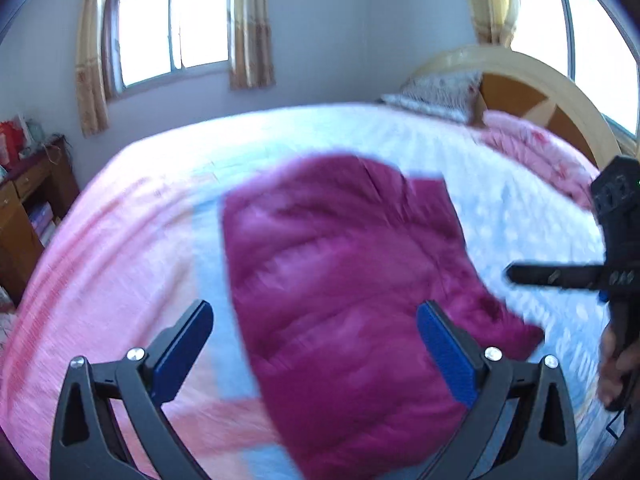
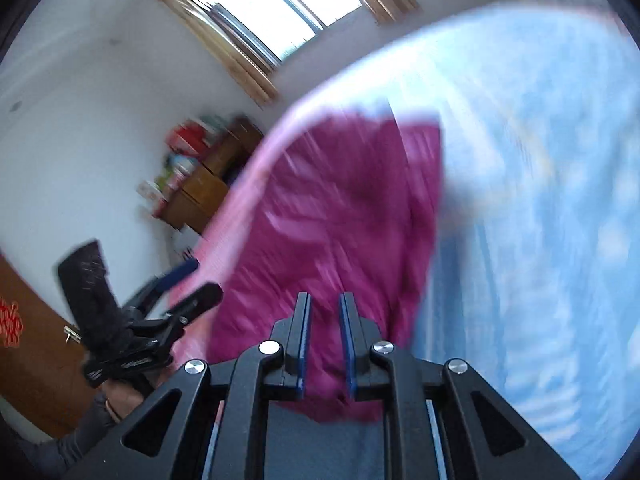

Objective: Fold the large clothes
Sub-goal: 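Open the right tool and release the folded jacket onto the bed, then grasp the folded jacket with both tools and lift it off the bed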

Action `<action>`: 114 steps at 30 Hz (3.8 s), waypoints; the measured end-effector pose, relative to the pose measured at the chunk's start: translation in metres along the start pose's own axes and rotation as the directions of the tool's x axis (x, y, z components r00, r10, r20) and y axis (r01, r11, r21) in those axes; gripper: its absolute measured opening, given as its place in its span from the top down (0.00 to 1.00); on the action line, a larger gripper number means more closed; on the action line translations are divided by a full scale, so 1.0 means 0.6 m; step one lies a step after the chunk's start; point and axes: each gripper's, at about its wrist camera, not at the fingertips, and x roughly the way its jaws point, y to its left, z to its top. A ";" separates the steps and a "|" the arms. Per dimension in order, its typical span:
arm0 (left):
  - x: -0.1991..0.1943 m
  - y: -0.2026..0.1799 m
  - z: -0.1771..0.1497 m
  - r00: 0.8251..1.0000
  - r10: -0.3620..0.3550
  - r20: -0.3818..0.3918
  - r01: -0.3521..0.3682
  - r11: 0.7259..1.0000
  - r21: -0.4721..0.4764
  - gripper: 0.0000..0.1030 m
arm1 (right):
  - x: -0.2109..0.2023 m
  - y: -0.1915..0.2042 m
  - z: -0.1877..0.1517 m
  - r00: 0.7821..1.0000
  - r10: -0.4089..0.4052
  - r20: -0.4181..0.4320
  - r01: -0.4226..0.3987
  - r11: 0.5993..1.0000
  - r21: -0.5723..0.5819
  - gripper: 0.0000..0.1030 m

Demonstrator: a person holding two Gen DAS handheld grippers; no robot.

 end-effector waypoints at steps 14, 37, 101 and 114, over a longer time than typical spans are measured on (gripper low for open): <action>0.210 0.100 0.074 0.959 0.243 -0.147 -0.275 0.922 -0.272 0.00 | 0.206 -0.033 0.179 0.954 -0.291 -0.067 0.277 0.947 -0.164 0.86; 0.269 0.059 0.044 0.908 0.342 -0.241 -0.372 0.924 -0.090 0.00 | 0.186 -0.114 0.115 0.977 -0.167 0.133 0.167 0.986 0.013 0.54; -0.245 0.232 -0.256 0.911 0.359 -0.201 -0.410 0.827 -0.383 0.54 | 0.373 0.448 -0.235 0.908 0.296 -0.296 -0.328 0.943 -0.061 0.57; -0.283 0.428 -0.319 0.777 0.551 -0.306 -0.624 0.604 -0.496 0.54 | 0.617 0.718 -0.263 0.824 0.350 -0.446 -0.476 0.855 -0.208 0.58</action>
